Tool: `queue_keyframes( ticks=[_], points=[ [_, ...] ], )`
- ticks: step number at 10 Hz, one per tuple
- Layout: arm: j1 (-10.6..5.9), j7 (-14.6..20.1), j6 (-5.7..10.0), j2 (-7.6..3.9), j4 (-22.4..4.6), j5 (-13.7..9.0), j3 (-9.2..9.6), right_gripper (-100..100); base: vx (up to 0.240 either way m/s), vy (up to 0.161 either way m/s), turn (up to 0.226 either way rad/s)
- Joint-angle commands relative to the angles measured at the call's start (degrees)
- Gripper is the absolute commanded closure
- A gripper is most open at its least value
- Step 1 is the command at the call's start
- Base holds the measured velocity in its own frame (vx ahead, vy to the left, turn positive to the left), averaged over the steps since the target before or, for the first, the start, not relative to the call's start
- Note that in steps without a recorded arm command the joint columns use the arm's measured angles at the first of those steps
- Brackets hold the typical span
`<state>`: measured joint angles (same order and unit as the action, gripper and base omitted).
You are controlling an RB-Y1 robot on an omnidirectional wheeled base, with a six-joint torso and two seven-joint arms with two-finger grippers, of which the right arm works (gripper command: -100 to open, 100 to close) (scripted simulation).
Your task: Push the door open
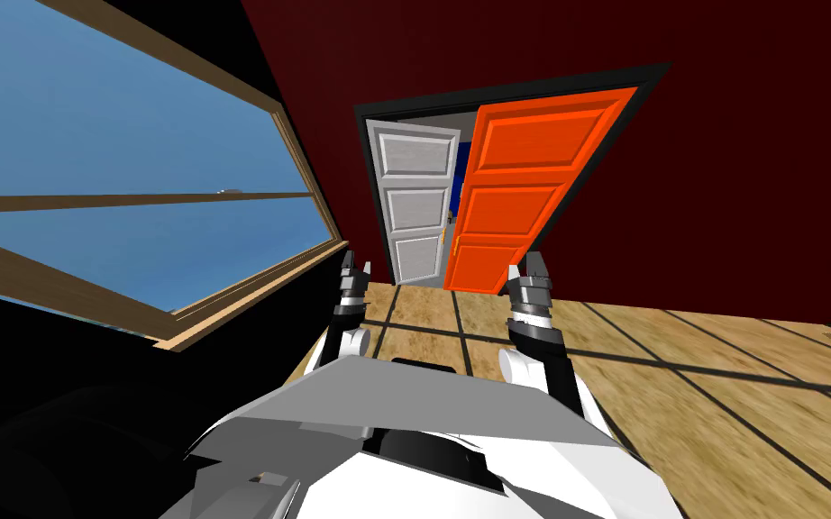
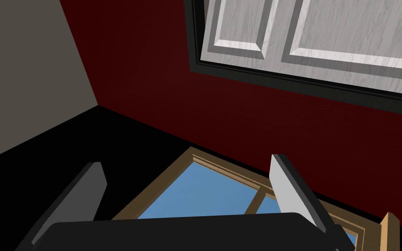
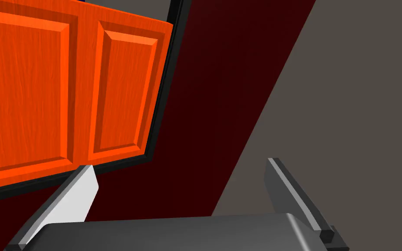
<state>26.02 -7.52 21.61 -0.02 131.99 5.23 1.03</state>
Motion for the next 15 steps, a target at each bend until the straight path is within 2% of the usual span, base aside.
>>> queue_keyframes(
  ticks=[1,8,15],
  points=[
    [-0.15,1.37,0.7,-0.5,-1.37,-1.17,0.44,-100,0.099,-0.008,0.053],
    [-1.01,9.26,4.72,-2.65,-9.26,-7.88,2.95,-100,0.177,-0.04,0.064],
    [-1.8,16.49,8.4,-4.15,-16.48,-14.03,5.25,-100,0.111,-0.036,0.061]
  ],
)
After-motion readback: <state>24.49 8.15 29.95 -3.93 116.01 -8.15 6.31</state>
